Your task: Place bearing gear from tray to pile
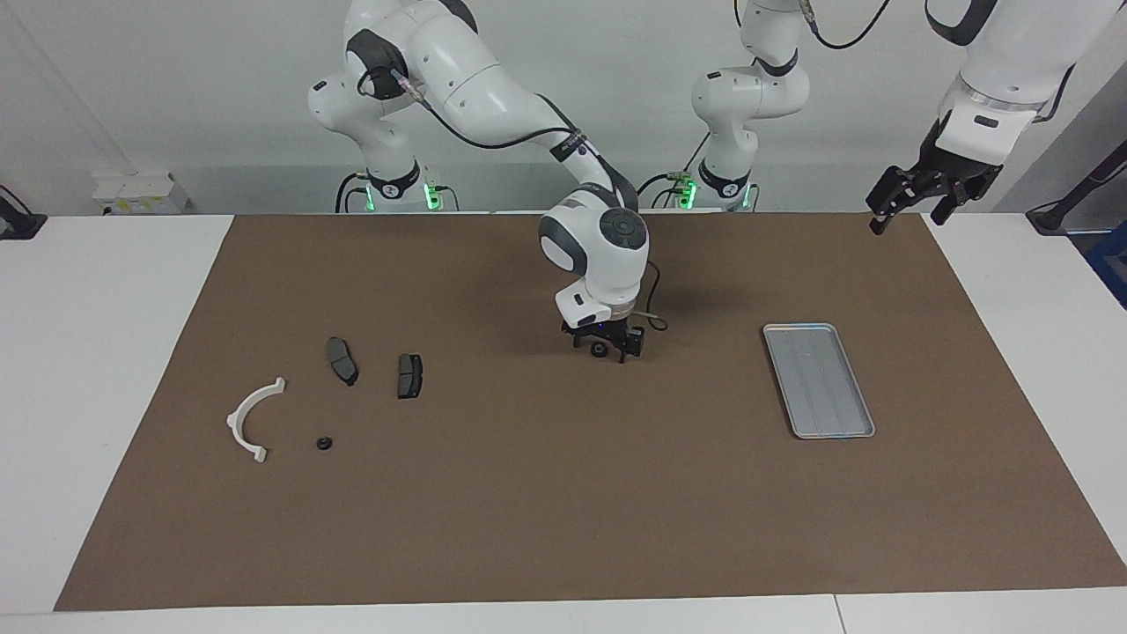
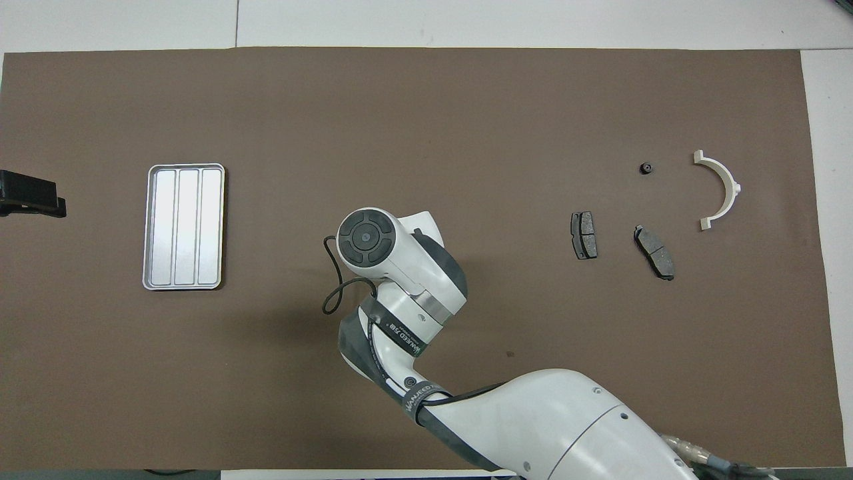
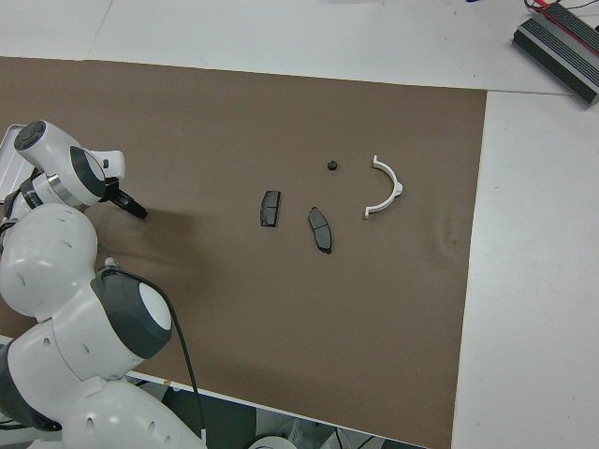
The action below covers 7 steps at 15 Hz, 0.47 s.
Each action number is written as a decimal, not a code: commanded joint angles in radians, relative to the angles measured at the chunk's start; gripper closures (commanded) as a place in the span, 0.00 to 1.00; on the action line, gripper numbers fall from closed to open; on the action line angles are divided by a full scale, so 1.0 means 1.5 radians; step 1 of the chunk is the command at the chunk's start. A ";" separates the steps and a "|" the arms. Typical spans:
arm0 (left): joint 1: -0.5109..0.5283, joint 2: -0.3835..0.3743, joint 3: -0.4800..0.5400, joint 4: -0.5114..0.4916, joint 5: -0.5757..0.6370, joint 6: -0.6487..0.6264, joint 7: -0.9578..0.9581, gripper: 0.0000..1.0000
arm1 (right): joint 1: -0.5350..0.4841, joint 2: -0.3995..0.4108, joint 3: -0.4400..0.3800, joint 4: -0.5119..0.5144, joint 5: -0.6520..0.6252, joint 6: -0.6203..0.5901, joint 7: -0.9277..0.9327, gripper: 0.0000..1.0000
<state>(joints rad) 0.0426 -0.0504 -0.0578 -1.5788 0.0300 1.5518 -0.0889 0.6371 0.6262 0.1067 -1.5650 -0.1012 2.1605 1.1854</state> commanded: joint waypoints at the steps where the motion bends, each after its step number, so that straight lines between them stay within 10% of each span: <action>1: 0.010 -0.012 -0.009 -0.007 -0.008 -0.003 0.014 0.00 | 0.000 -0.005 0.000 -0.003 0.002 -0.012 0.004 0.26; 5: 0.011 -0.016 -0.011 -0.011 -0.009 -0.011 0.020 0.00 | -0.004 -0.004 0.003 -0.003 0.008 -0.008 0.002 1.00; 7: 0.017 -0.016 -0.011 -0.010 -0.010 -0.013 0.026 0.00 | -0.007 -0.003 0.003 -0.003 0.008 0.002 0.002 1.00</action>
<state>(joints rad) 0.0447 -0.0518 -0.0633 -1.5783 0.0300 1.5457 -0.0753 0.6377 0.6204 0.1090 -1.5484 -0.0959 2.1611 1.1854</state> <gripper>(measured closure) 0.000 0.652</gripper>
